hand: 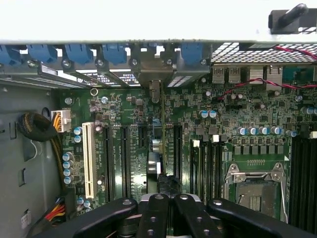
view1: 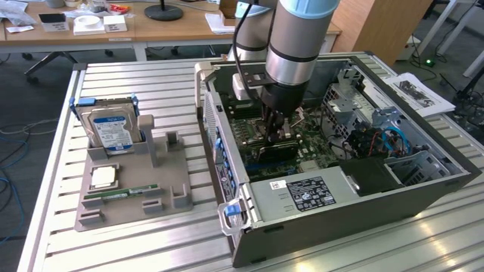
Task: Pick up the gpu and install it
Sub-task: 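Press down on the gpu until it lock into place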
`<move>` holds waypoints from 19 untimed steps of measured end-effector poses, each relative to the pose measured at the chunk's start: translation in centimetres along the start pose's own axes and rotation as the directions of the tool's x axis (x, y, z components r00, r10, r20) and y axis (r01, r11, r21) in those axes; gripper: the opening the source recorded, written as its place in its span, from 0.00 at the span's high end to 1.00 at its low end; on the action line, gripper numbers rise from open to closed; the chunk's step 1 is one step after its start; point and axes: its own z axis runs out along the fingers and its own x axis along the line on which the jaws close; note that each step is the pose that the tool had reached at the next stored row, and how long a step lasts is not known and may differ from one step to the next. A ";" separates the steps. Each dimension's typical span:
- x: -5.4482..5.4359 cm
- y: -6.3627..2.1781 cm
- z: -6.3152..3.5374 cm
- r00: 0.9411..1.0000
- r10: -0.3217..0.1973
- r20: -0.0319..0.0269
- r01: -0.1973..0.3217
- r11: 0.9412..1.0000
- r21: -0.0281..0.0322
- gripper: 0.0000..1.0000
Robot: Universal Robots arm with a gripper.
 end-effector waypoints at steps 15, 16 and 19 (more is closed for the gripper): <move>0.0 0.17 0.16 1.000 0.000 -0.001 0.000 1.000 0.000 0.89; 0.0 0.17 0.17 1.000 0.000 -0.001 0.000 1.000 0.000 0.89; 0.0 0.42 0.39 1.000 0.000 -0.002 0.000 1.000 -0.001 0.89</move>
